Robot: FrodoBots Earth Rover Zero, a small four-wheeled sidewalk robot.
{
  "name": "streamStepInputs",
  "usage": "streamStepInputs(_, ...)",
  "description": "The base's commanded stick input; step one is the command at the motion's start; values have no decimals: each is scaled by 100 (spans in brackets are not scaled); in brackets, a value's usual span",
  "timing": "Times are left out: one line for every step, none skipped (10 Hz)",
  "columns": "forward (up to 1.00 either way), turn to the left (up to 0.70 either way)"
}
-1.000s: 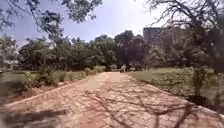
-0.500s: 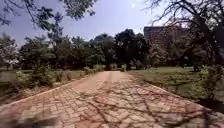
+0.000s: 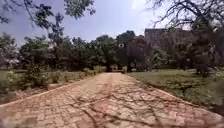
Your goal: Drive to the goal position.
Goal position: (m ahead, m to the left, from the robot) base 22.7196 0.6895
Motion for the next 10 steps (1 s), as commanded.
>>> streamStepInputs(70, 0)
streamStepInputs(70, 0)
streamStepInputs(70, 0)
streamStepInputs(70, 0)
streamStepInputs(70, 0)
streamStepInputs(70, 0)
streamStepInputs(70, 0)
streamStepInputs(70, 0)
streamStepInputs(70, 0)
streamStepInputs(70, 0)
